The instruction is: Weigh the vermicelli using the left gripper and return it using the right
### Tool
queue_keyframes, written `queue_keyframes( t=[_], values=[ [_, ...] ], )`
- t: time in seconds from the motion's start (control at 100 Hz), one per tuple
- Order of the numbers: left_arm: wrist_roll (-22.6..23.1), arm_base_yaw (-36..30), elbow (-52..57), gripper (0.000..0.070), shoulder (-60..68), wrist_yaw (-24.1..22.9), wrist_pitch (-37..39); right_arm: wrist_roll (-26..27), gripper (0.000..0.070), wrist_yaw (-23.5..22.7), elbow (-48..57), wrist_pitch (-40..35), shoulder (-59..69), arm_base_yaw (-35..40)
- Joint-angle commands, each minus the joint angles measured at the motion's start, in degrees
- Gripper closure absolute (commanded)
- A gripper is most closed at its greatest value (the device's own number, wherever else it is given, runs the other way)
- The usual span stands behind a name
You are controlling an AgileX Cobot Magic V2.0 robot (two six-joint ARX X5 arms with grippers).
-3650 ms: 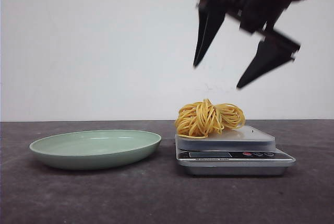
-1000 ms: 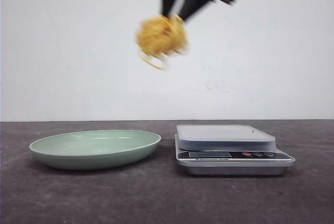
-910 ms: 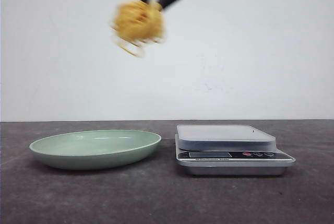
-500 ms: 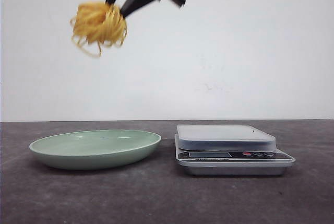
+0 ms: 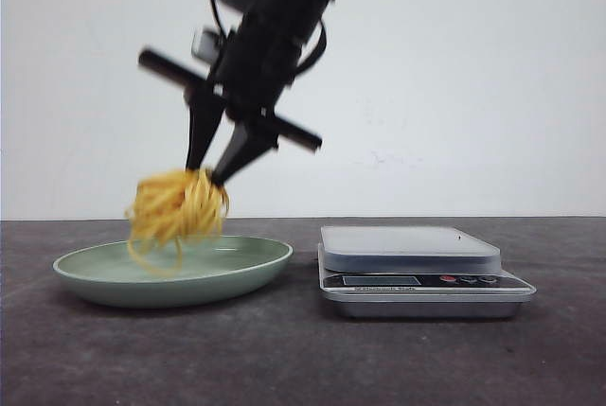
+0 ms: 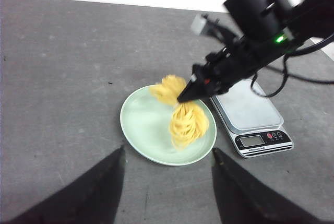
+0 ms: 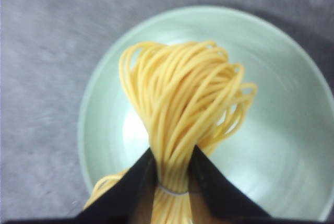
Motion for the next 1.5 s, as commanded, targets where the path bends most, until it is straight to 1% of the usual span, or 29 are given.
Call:
queue_keyframes(
  t=[0.0, 0.11, 0.15, 0.17, 0.18, 0.19, 0.2, 0.23, 0.24, 0.28, 0.3, 0.37, 0.59, 0.67, 0.75, 0.83, 0.97, 1.03, 1.21, 1.35, 1.49],
  values=[
    [-0.02, -0.48, 0.79, 0.0388, 0.0, -0.13, 0.59, 1.16, 0.07, -0.2, 1.36, 1.14, 1.75, 0.35],
    [0.0, -0.48, 0.79, 0.0388, 0.0, -0.13, 0.57, 1.25, 0.0699, -0.04, 1.36, 1.36, 2.62, 0.35],
    [0.0, -0.48, 0.79, 0.0388, 0.0, -0.13, 0.55, 1.53, 0.0653, 0.61, 1.36, 1.49, 2.62, 0.35],
    [0.0, -0.48, 0.79, 0.0388, 0.0, -0.13, 0.55, 1.51, 0.0597, 1.09, 1.36, 1.57, 2.62, 0.37],
    [0.0, -0.48, 0.79, 0.0388, 0.0, -0.13, 0.52, 1.51, 0.0541, 1.46, 1.36, 1.64, 2.62, 0.42],
    [0.0, -0.48, 0.81, 0.0388, 0.0, -0.13, 0.52, 1.51, 0.052, 1.55, 1.36, 1.66, 2.62, 0.44],
    [0.0, -0.48, 0.79, 0.0388, 0.0, -0.13, 0.5, 1.51, 0.0481, 1.66, 1.36, 1.68, 2.62, 0.48],
    [0.0, -0.48, 0.81, 0.0388, 0.0, -0.13, 0.46, 1.51, 0.0351, 1.64, 1.36, 1.73, 2.6, 0.48],
    [0.0, -0.48, 0.79, 0.0388, 0.0, -0.13, 0.48, 1.49, 0.0288, 1.46, 1.36, 1.73, 2.6, 0.48],
    [0.0, -0.48, 0.79, 0.0388, 0.0, -0.13, 0.48, 1.09, 0.0178, 1.22, 1.36, 1.66, 2.47, 0.46],
    [0.0, -0.48, 0.81, 0.0388, 0.0, -0.13, 0.5, 0.72, 0.0149, 1.18, 1.36, 1.55, 2.29, 0.46],
    [0.0, -0.48, 0.81, 0.0388, 0.0, -0.13, 0.44, -0.96, 0.0149, 1.7, 1.36, -0.07, 0.7, 0.02],
    [0.0, -0.48, 0.81, 0.0388, 0.0, -0.13, 0.72, -6.67, 0.015, 6.51, 1.36, -4.79, -9.22, 0.0],
    [0.0, -0.48, 0.79, 0.0388, 0.0, -0.13, 0.76, -9.18, 0.0152, 9.31, 1.36, -8.31, -14.86, -0.02],
    [-0.02, -0.48, 0.79, 0.0388, 0.0, -0.13, 0.79, -11.21, 0.0153, 13.7, 1.36, -12.17, -20.98, 0.17],
    [-0.02, -0.48, 0.79, 0.0388, 0.0, -0.15, 0.94, -13.31, 0.0153, 17.14, 1.36, -15.91, -27.45, 0.52],
    [0.0, -0.48, 0.81, 0.0388, 0.0, -0.59, 2.51, -15.21, 0.0153, 22.73, 1.36, -20.83, -38.05, 1.31],
    [0.0, -0.48, 0.79, 0.0388, 0.0, -0.57, 3.37, -15.91, 0.0153, 24.41, 1.36, -22.49, -42.03, 1.92],
    [0.31, -0.48, 0.79, 0.0388, 0.0, -0.57, 3.76, -15.61, 0.0152, 28.63, 1.33, -29.83, -53.62, 5.4],
    [0.31, -0.48, 0.79, 0.0388, 0.0, -0.57, 4.9, -12.85, 0.0152, 31.45, 1.16, -35.45, -61.92, 8.68],
    [0.46, -0.48, 0.79, 0.0388, 0.0, -0.57, 6.14, -9.79, 0.0152, 33.73, 0.35, -38.93, -68.35, 10.56]
  ],
)
